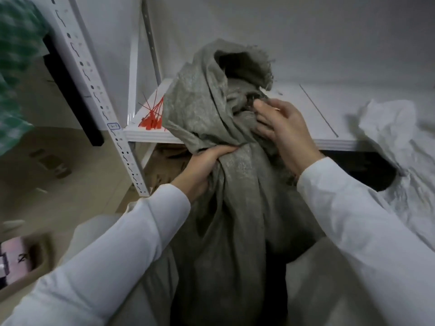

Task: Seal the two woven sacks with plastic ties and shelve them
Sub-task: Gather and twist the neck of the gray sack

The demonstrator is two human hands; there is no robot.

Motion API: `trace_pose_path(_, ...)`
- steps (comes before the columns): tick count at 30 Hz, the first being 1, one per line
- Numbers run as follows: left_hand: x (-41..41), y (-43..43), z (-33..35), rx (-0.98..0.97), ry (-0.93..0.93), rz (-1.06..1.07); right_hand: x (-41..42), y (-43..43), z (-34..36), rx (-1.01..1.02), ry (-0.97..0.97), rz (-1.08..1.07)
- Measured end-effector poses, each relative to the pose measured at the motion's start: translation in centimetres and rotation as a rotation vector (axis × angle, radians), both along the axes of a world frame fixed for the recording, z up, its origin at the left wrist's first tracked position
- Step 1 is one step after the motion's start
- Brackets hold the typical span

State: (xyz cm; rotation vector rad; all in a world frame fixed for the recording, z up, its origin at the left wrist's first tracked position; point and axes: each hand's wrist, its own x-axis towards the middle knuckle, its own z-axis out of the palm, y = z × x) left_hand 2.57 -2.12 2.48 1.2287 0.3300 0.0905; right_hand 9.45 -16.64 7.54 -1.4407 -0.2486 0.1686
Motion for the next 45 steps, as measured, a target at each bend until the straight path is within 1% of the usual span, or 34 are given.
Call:
trace_pose_path(1,0.0,0.5,0.1,-0.020,-0.008,-0.001,-0.5,-0.7,-1.3,-0.100,-0.020,-0.016)
trace_pose_path(2,0.1,0.8,0.2,-0.046,-0.014,-0.007,-1.0,-1.3,-2.6,-0.209,-0.023,0.014)
trace_pose_path(5,0.4,0.5,0.4,-0.087,-0.030,-0.036,-2.2,-1.6,-6.0,-0.465,-0.010,0.299)
trace_pose_path(7,0.7,-0.3,0.4,-0.073,-0.040,-0.062,-3.0,-0.6,-6.9,-0.522,-0.052,0.435)
trace_pose_path(9,0.7,-0.8,0.1,-0.069,-0.059,-0.103,-3.4,0.2,-7.0,-0.467,-0.099,0.431)
trace_pose_path(12,0.6,-0.9,0.4,-0.042,-0.108,-0.164,-3.2,0.8,-7.4,-0.330,-0.133,0.336)
trace_pose_path(15,0.5,-0.6,0.4,0.037,-0.161,-0.244,-3.1,1.0,-8.8,-0.247,-0.097,0.247)
trace_pose_path(18,0.4,-0.9,0.2,0.190,-0.144,-0.315,-2.3,1.0,-10.3,-0.182,-0.004,0.131)
trace_pose_path(20,0.7,-1.0,0.2,0.299,-0.169,-0.266,-1.6,0.7,-11.0,-0.139,0.073,0.088)
trace_pose_path(22,1.7,-0.8,-0.7,0.388,-0.185,-0.201,-0.9,0.1,-11.1,-0.055,0.148,0.048)
trace_pose_path(25,2.4,0.1,-2.1,0.518,-0.097,-0.124,-0.2,-0.9,-10.1,0.022,0.212,-0.095)
trace_pose_path(27,2.0,0.4,-2.8,0.636,-0.012,-0.209,0.1,-1.3,-9.5,0.027,0.173,-0.209)
trace_pose_path(29,0.9,-0.3,-3.4,0.707,0.008,-0.396,0.0,-1.2,-9.1,0.008,0.109,-0.265)
trace_pose_path(31,-0.1,-2.0,-4.3,0.763,-0.041,-0.492,-0.5,-0.9,-8.8,-0.038,0.032,-0.245)
trace_pose_path(32,-0.3,-3.0,-4.9,0.783,-0.073,-0.472,-0.9,-0.7,-8.7,-0.065,-0.011,-0.222)
trace_pose_path(35,0.2,-4.5,-7.1,0.805,-0.209,-0.296,-1.9,-0.5,-7.9,-0.134,-0.085,-0.127)
trace_pose_path(37,0.8,-4.5,-8.0,0.768,-0.271,-0.167,-2.4,-0.6,-7.4,-0.062,-0.072,0.000)
trace_pose_path(39,1.2,-4.4,-8.5,0.686,-0.266,-0.071,-2.3,-0.7,-7.3,0.001,-0.042,0.098)
trace_pose_path(41,1.5,-4.3,-8.6,0.588,-0.243,-0.019,-2.1,-0.7,-7.2,0.028,-0.001,0.147)
trace_pose_path(45,2.0,-3.6,-8.7,0.417,-0.108,0.071,-2.0,-0.8,-7.7,0.261,0.140,0.301)
